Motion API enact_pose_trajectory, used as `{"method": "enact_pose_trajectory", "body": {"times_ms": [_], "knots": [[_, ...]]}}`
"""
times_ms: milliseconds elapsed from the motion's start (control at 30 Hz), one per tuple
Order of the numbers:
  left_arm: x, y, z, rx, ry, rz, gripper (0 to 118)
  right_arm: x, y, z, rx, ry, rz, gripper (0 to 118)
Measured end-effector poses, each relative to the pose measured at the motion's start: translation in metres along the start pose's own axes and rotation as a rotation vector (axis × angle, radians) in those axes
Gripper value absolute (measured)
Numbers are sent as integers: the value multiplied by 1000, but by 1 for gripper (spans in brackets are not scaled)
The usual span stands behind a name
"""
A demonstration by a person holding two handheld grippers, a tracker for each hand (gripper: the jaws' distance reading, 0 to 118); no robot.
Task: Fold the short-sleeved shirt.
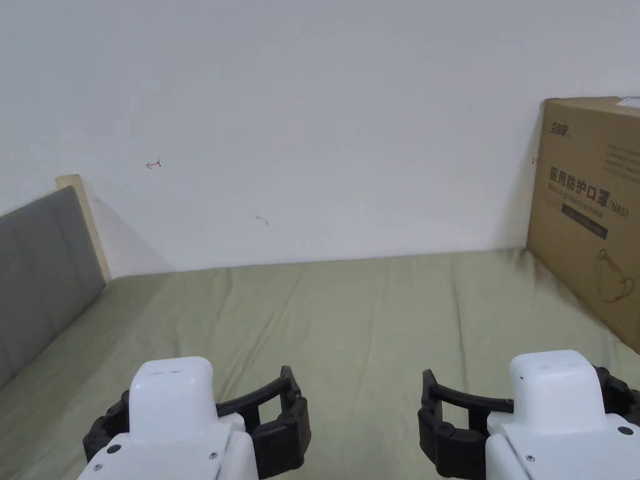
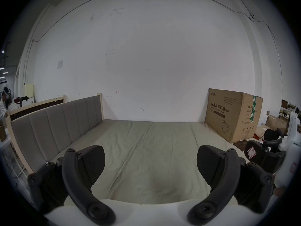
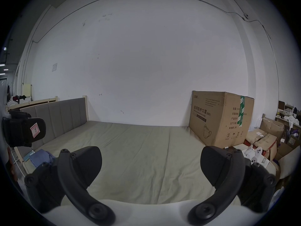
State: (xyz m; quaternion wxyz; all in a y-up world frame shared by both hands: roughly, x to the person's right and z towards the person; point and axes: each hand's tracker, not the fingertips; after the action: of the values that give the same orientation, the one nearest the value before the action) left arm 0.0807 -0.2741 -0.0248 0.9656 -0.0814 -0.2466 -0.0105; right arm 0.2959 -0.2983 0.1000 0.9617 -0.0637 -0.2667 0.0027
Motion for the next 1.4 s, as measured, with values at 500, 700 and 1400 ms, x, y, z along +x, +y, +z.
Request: {"method": "enact_pose_trajectory", "body": {"times_ms": [500, 700, 1400], "knots": [[1, 15, -6, -62, -18, -9, 114, 11, 3, -10, -25, -17, -27, 118], [3, 15, -3, -66, -33, -23, 114, 11, 3, -11, -36, -5, -36, 118], [3, 8, -11, -34, -17, -19, 114, 15, 1, -10, -42, -21, -25, 118]]}}
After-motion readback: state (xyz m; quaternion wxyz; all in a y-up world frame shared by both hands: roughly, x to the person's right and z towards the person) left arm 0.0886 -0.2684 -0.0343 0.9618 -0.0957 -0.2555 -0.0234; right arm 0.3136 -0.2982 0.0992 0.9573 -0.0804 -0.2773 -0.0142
